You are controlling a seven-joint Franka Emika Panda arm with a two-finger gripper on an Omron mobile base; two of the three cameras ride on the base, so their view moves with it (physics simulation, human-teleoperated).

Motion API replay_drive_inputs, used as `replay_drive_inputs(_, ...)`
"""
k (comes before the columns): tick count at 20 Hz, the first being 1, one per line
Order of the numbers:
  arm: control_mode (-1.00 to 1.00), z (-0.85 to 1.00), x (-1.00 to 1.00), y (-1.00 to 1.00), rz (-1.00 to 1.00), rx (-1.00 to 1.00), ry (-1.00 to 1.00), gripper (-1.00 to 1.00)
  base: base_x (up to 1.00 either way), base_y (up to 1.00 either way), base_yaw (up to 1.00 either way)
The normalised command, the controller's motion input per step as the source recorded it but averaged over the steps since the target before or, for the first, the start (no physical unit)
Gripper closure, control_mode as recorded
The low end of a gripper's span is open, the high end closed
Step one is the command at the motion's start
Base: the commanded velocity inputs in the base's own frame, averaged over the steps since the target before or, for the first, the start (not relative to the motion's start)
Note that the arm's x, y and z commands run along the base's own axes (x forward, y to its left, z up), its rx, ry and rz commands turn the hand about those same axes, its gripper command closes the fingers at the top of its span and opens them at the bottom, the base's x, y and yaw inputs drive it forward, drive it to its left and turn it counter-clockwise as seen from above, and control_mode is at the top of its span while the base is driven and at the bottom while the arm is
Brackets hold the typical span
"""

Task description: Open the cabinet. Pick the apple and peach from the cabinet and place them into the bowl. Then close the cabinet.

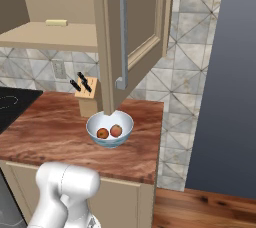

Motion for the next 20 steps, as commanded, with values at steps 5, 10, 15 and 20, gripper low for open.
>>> replay_drive_inputs(5,-1.0,-0.11,-0.26,0.79,0.0,0.0,-0.04,-1.0,0.0,0.0,0.0)
replay_drive_inputs(10,-1.0,-0.08,-0.2,0.77,0.0,0.0,-0.12,-1.0,0.0,0.0,0.0)
replay_drive_inputs(15,-1.0,-0.09,0.08,0.61,0.0,0.01,-0.13,-1.0,0.0,0.0,0.0)
replay_drive_inputs(20,-1.0,-0.1,0.49,0.4,-0.04,0.01,-0.07,-1.0,0.0,0.0,0.0)
